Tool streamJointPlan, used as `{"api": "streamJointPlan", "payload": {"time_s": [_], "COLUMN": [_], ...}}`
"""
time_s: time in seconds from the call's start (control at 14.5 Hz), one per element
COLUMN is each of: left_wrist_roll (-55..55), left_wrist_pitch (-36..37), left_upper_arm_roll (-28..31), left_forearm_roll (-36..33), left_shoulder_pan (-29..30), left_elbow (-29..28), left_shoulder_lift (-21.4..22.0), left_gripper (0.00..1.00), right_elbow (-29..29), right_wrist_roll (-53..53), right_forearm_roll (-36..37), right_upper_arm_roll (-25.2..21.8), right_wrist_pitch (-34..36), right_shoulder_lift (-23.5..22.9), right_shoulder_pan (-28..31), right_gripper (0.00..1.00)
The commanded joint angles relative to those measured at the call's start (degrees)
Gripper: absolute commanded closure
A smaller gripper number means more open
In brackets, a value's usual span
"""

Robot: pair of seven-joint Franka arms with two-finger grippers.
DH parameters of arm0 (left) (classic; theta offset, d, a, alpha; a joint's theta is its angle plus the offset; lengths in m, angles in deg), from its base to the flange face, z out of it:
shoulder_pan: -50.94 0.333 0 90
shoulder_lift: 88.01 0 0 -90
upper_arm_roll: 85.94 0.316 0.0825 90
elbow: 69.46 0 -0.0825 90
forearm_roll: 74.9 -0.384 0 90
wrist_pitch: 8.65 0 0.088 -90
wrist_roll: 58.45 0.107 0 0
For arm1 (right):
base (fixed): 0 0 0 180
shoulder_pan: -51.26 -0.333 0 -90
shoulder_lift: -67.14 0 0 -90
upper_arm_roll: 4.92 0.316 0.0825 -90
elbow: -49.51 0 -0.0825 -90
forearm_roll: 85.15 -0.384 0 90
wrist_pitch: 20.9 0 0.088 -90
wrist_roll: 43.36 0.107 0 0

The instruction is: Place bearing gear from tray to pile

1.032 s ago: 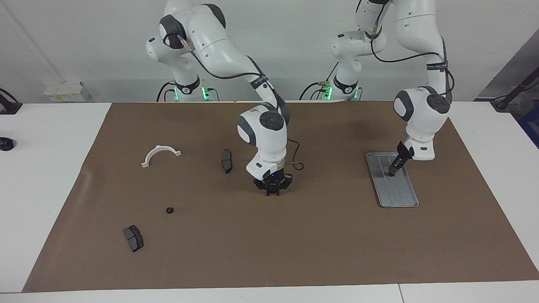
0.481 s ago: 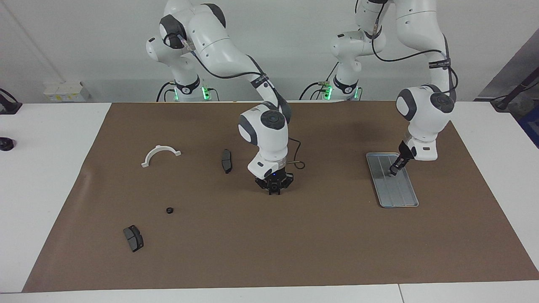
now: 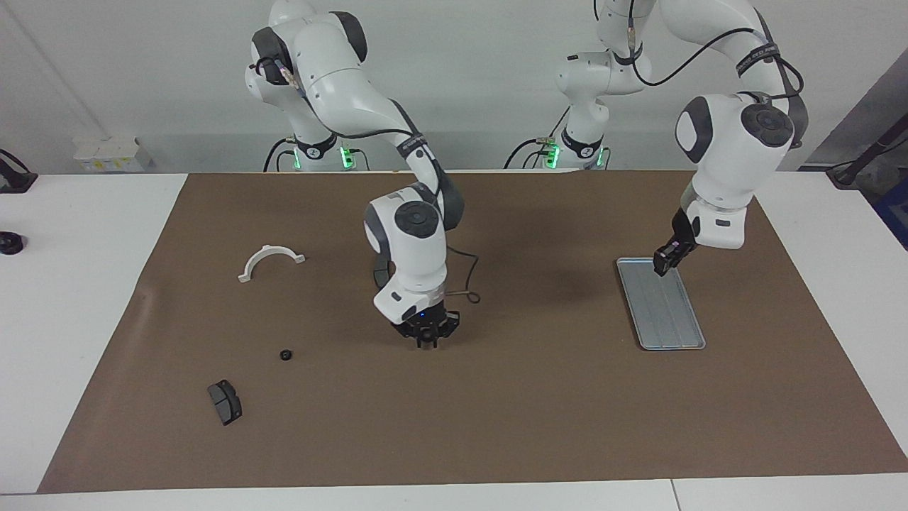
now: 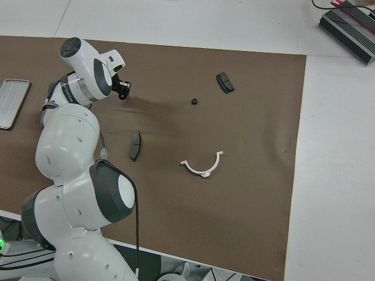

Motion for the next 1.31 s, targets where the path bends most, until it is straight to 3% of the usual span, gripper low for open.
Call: {"api": "streamJointPlan", "payload": {"time_s": [0.0, 0.28, 0.69, 1.03, 1.1, 1.17, 1.24], "left_wrist_roll": [-5.4, -14.81, -26.34, -26.26, -26.35, -26.35, -26.52], "left_wrist_pitch": [-3.56, -14.65, -28.35, -31.36, -32.33, -31.03, -28.32], "left_upper_arm_roll": [0.29, 0.29, 0.29, 0.2, 0.2, 0.29, 0.55], "left_forearm_roll": [-1.04, -0.52, -0.17, -0.16, -0.16, -0.25, -0.51], "left_shoulder_pan": [-7.8, -19.58, -29.35, -30.94, -30.94, -30.94, -31.2], "left_elbow": [-0.62, -3.27, 6.66, 2.45, 1.49, 1.92, 3.22], "left_shoulder_lift": [-0.7, -2.71, -21.68, -21.88, -21.62, -21.53, -21.36], "left_gripper": [1.0, 1.0, 1.0, 1.0, 0.84, 0.16, 0.0], "right_elbow": [-0.54, -0.45, -0.1, 6.31, 7.01, 7.98, 8.68], "right_wrist_roll": [-8.08, -19.43, -26.74, -28.42, -28.15, -28.06, -27.98], "right_forearm_roll": [-0.1, 0.51, 0.78, 0.6, 0.51, 0.42, 0.34], "right_upper_arm_roll": [1.92, 1.84, 1.4, 1.31, 1.31, 1.31, 1.31], "right_wrist_pitch": [1.54, 2.68, 1.98, 1.98, 2.68, 2.86, 3.12], "right_shoulder_lift": [0.58, 0.58, 0.67, 2.78, 3.39, 3.74, 4.18], "right_shoulder_pan": [6.05, 13.53, 20.91, 25.41, 26.02, 26.63, 26.64], "right_gripper": [1.0, 1.0, 1.0, 0.99, 0.97, 0.92, 0.82]}}
